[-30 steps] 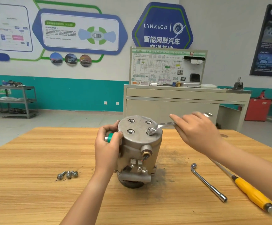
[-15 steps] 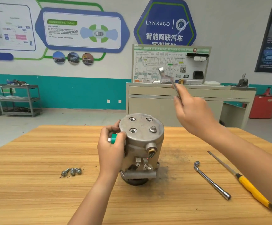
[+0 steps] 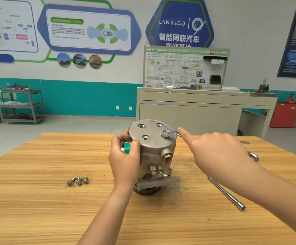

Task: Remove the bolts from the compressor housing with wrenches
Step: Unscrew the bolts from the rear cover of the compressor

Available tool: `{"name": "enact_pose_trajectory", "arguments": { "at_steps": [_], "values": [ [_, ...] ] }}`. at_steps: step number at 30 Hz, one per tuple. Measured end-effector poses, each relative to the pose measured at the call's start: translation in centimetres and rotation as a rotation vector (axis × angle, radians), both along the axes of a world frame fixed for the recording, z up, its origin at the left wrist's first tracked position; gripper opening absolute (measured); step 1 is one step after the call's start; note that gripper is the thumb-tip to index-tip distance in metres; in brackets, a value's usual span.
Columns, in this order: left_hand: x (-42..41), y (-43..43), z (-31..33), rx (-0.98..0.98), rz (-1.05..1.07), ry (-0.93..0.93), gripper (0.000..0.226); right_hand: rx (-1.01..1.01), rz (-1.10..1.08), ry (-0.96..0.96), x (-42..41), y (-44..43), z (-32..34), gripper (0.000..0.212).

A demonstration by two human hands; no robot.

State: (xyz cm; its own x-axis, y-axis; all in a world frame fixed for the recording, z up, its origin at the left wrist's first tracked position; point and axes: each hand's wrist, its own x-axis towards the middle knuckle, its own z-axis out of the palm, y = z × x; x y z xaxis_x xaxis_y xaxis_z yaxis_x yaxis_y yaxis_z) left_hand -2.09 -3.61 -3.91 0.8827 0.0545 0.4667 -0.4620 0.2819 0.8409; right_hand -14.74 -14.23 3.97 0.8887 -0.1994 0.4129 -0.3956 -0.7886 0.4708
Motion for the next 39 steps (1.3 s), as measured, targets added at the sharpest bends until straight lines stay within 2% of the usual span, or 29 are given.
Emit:
{"name": "enact_pose_trajectory", "arguments": {
  "at_steps": [3, 7, 9, 11, 14, 16, 19, 21, 23, 25, 27, 28, 29, 30, 32, 34, 36, 39],
  "values": [
    [0.0, -0.2, -0.1, 0.007, -0.003, -0.002, 0.016, -0.023, -0.004, 0.034, 0.2, 1.2, -0.3, 0.075],
    [0.4, 0.3, 0.0, 0.011, -0.031, -0.003, 0.015, -0.085, -0.017, -0.048, -0.4, 0.1, -1.6, 0.07],
    [0.8, 0.7, 0.0, 0.027, -0.06, 0.004, 0.014, -0.188, 0.178, -0.332, -0.4, -2.8, -2.3, 0.044],
    [1.2, 1.0, 0.3, 0.048, -0.091, 0.011, 0.013, -0.274, 0.357, -0.504, 0.4, -6.1, -3.0, 0.023],
    [1.5, 1.0, 0.7, 0.059, -0.124, 0.026, 0.012, -0.325, 0.499, -0.559, 3.2, -9.5, -2.1, 0.026],
    [1.6, 1.0, 0.7, 0.07, -0.127, 0.027, 0.011, -0.33, 0.55, -0.554, 6.0, -10.2, -0.7, 0.02],
    [1.8, 1.4, 0.7, 0.085, -0.118, 0.017, 0.009, -0.293, 0.663, -0.426, 10.2, -8.5, 1.4, 0.028],
    [1.9, 1.7, 0.7, 0.094, -0.109, 0.024, 0.009, -0.364, 0.759, -0.334, 11.7, -7.3, 2.8, 0.022],
    [1.9, 1.9, 0.8, 0.096, -0.105, 0.034, 0.01, -0.412, 0.758, -0.343, 11.6, -7.2, 4.0, 0.012],
    [1.8, 1.9, 0.8, 0.078, -0.107, 0.046, 0.011, -0.249, 0.678, -0.512, 10.4, -7.5, 4.8, 0.013],
    [1.4, 1.6, 0.7, 0.055, -0.084, 0.042, 0.013, 0.084, 0.543, -0.723, 8.1, -7.4, 5.4, 0.023],
    [1.2, 1.4, 0.7, 0.049, -0.067, 0.037, 0.013, 0.232, 0.494, -0.75, 6.7, -7.2, 5.3, 0.026],
    [0.9, 1.1, 0.6, 0.044, -0.05, 0.033, 0.014, 0.337, 0.475, -0.733, 5.2, -6.9, 4.9, 0.029],
    [0.7, 0.8, 0.6, 0.036, -0.035, 0.032, 0.015, 0.36, 0.457, -0.683, 3.7, -6.3, 4.4, 0.035],
    [0.2, 0.4, 0.4, 0.013, -0.013, 0.035, 0.016, 0.214, 0.414, -0.541, 0.8, -4.9, 2.9, 0.043],
    [-0.2, 0.2, 0.2, 0.0, 0.005, 0.028, 0.016, 0.093, 0.267, -0.333, -1.3, -3.4, 1.4, 0.047],
    [-0.3, 0.2, 0.1, 0.007, 0.029, 0.012, 0.017, 0.083, 0.148, -0.19, -2.0, -3.3, 0.0, 0.047],
    [-0.2, 0.2, 0.0, 0.004, 0.05, 0.0, 0.018, 0.106, 0.126, -0.086, -2.3, -2.7, -0.8, 0.046]
  ]
}}
